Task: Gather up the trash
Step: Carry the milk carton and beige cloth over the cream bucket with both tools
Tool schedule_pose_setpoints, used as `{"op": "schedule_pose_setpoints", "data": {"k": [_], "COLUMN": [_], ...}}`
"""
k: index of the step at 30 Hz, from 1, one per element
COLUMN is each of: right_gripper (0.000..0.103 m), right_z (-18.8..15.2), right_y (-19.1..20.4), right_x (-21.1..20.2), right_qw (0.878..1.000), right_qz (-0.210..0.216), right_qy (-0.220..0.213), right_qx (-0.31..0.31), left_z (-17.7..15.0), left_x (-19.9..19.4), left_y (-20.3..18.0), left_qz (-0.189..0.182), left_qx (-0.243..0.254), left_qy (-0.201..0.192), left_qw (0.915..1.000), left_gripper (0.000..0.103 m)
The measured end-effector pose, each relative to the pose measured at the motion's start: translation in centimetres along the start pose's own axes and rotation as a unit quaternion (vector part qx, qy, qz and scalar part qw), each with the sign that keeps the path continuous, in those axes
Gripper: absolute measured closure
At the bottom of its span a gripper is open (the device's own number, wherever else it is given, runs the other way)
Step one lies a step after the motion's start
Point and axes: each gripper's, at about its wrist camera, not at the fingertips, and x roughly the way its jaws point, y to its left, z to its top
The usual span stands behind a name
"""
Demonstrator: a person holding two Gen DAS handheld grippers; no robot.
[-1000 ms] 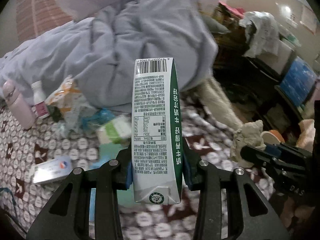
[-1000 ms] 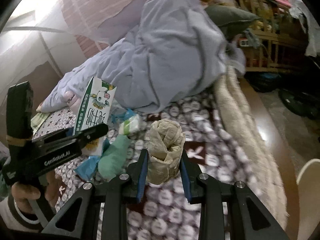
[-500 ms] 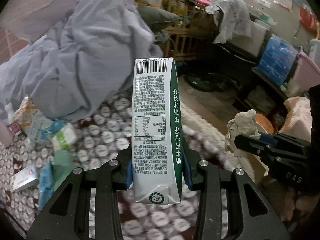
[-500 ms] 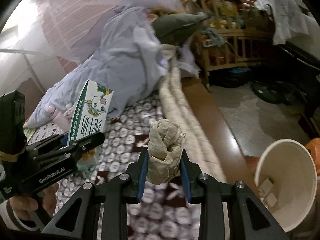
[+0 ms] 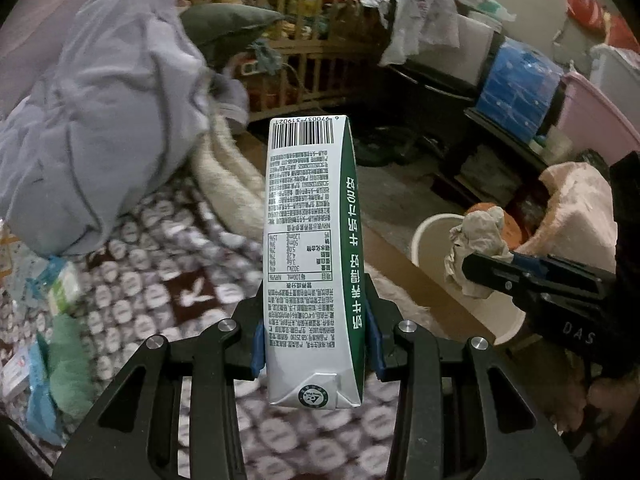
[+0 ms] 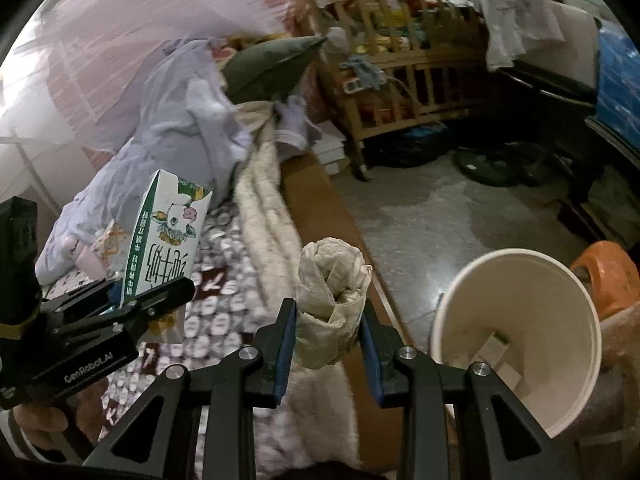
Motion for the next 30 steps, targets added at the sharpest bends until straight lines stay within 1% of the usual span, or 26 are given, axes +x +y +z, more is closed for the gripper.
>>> {"op": "schedule_pose_setpoints", "data": {"k": [7, 21, 30], "right_gripper": [0.074, 0.074, 0.074], "right_z": [-0.6, -1.5, -2.1], "right_y": [-3.0, -7.9, -10.7], "right_x": [-0.5, -0.6, -0.4], "right_qw": [0.999, 0.997, 0.993], "right_qz": [-0.025, -0.053, -0.075], "right_qy": [-0.001, 0.007, 0.015], "right_qx": [0.022, 0.062, 0.087], "left_z": [0.3, 0.9, 1.4], "left_x": [1.7, 4.8, 6.7], "left_y": [-3.0, -6.7, -9.2], "left_qz": [-0.018, -0.049, -0.079], "left_qx": [0.019, 0.04, 0.05], "left_qy": [0.012, 0.038, 0.058], "left_qw": [0.9996, 0.9973, 0.9939], "left_gripper": [0.066, 0.066, 0.066]}}
